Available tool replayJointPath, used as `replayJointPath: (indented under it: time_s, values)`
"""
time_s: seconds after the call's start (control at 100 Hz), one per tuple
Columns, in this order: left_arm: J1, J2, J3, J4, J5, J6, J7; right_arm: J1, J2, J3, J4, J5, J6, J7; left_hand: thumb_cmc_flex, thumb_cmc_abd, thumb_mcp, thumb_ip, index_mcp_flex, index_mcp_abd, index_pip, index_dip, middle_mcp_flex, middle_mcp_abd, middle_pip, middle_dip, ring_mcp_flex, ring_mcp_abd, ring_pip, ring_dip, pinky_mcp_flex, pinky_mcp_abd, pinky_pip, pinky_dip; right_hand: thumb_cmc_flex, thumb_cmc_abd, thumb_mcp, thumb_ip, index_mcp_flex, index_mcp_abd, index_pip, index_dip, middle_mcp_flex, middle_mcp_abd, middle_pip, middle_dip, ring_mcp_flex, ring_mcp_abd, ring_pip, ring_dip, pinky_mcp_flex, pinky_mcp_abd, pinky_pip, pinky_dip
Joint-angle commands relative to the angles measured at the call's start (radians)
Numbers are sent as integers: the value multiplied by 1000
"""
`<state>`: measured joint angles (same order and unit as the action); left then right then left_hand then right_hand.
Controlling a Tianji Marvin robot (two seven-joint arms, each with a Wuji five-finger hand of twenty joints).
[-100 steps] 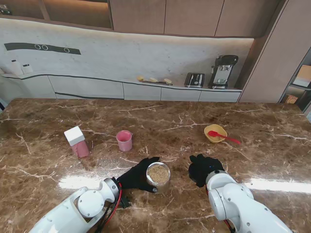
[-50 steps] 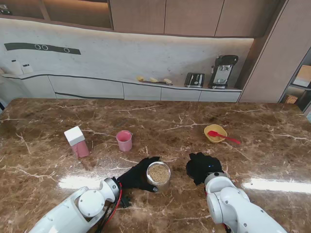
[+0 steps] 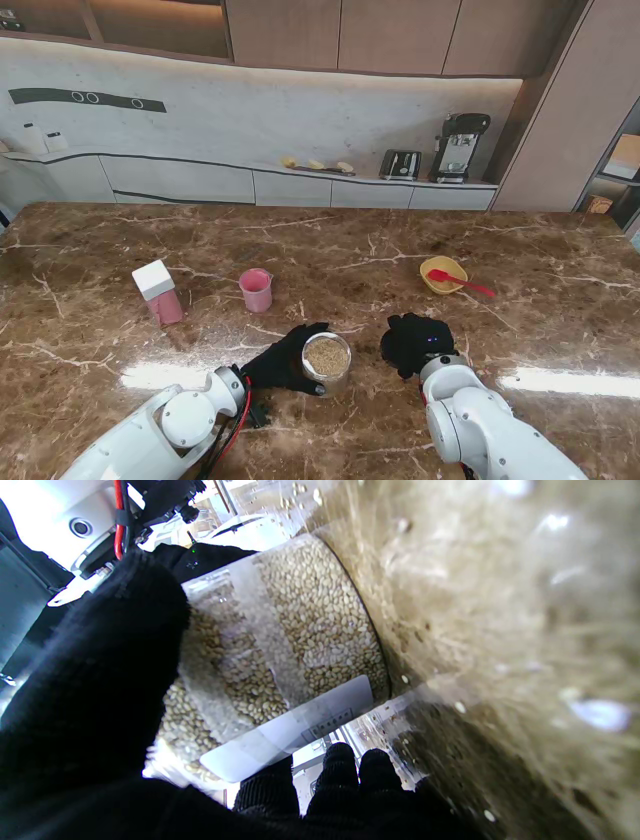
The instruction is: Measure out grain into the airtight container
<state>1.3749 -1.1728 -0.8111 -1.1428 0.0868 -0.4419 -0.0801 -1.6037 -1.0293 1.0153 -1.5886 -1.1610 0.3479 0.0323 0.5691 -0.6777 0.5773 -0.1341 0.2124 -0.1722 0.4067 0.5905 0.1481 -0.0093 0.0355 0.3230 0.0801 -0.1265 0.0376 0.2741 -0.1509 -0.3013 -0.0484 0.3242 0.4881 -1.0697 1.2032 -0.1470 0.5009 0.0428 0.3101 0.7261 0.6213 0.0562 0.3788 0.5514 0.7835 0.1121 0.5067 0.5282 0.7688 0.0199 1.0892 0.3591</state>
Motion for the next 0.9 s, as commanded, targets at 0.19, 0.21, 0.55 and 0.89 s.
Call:
replayJointPath:
  time_s: [0.19, 0.21, 0.55, 0.89]
  values:
    - [36, 4, 14, 60, 7, 30, -13, -47, -7, 4, 64, 34, -67, 15, 23, 111, 2, 56, 4, -37, 43, -2, -30, -3, -7, 13, -45, 180, -11, 15, 94, 405, 112, 19, 80, 79, 27, 5, 130, -57, 172, -19, 192, -86, 112, 23, 147, -112, 43, 18, 28, -35, 22, -51]
    - [36, 4, 14, 60, 7, 30, -13, -49, -8, 6, 63, 35, -70, 14, 22, 112, 2, 56, 4, -36, 43, -2, -30, -4, -8, 14, -45, 179, -11, 15, 94, 405, 112, 19, 70, 74, 34, 6, 131, -56, 174, -21, 192, -85, 110, 23, 145, -109, 38, 17, 25, -31, 19, -54]
    - [37, 3, 13, 60, 4, 29, -13, -67, -12, 29, 58, 58, -110, -23, 20, 126, -5, 61, 4, -33, 38, -5, -30, -5, -8, 15, -44, 179, -10, 20, 93, 408, 116, 27, 12, 84, 141, 46, 143, -76, 189, -9, 204, -103, 97, 34, 125, -92, 12, 22, -12, 15, 0, -57]
    - [39, 4, 9, 58, 3, 32, -12, -69, -3, 5, 47, 5, -67, 33, 17, 142, -11, 66, 1, -31, 31, -7, -30, -7, -10, 12, -44, 177, -11, 22, 92, 409, 118, 35, -158, 20, -1, -30, -11, -51, 73, -8, -8, -98, -24, -11, -54, -57, -133, -36, -177, 90, -109, -30]
